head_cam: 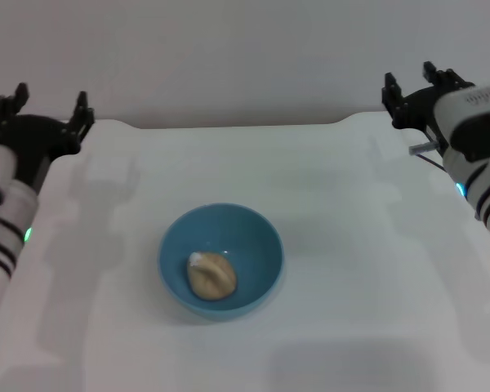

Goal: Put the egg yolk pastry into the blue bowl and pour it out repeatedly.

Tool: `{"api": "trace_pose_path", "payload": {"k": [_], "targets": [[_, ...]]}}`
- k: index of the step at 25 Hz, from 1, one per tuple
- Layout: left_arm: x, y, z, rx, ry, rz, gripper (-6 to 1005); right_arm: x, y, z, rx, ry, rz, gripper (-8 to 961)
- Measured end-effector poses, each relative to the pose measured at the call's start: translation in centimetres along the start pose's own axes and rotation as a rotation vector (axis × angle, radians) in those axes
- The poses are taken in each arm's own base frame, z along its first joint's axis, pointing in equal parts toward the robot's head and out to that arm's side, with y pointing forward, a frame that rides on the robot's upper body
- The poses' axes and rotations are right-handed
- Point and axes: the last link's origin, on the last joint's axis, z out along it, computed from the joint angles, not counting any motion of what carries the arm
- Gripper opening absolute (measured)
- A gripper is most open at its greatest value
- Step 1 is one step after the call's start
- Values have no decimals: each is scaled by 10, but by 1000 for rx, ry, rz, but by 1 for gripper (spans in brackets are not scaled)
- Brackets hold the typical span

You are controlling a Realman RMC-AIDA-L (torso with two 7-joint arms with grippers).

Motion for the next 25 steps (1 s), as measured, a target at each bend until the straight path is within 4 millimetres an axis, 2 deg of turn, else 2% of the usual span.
{"api": "trace_pose_path", "payload": {"k": [5,8,13,17,23,25], "targets": [[-20,-16,-15,0,19,-153,800,16,2,-26,40,-193,48,505],[-29,-22,-27,-28,31,-239,801,26,-1,-49,-37,-343,133,505],[-36,-31,-45,-47,73,-237,800,43,-13,-59,-32,-319,171,505],[-46,-47,-64,24,79,-221,799,59,-27,-71,16,-286,151,505],[-57,-75,-82,135,61,-198,801,74,-49,-86,101,-259,141,505],[-59,-76,-83,137,53,-189,801,77,-55,-88,126,-251,143,505]]}}
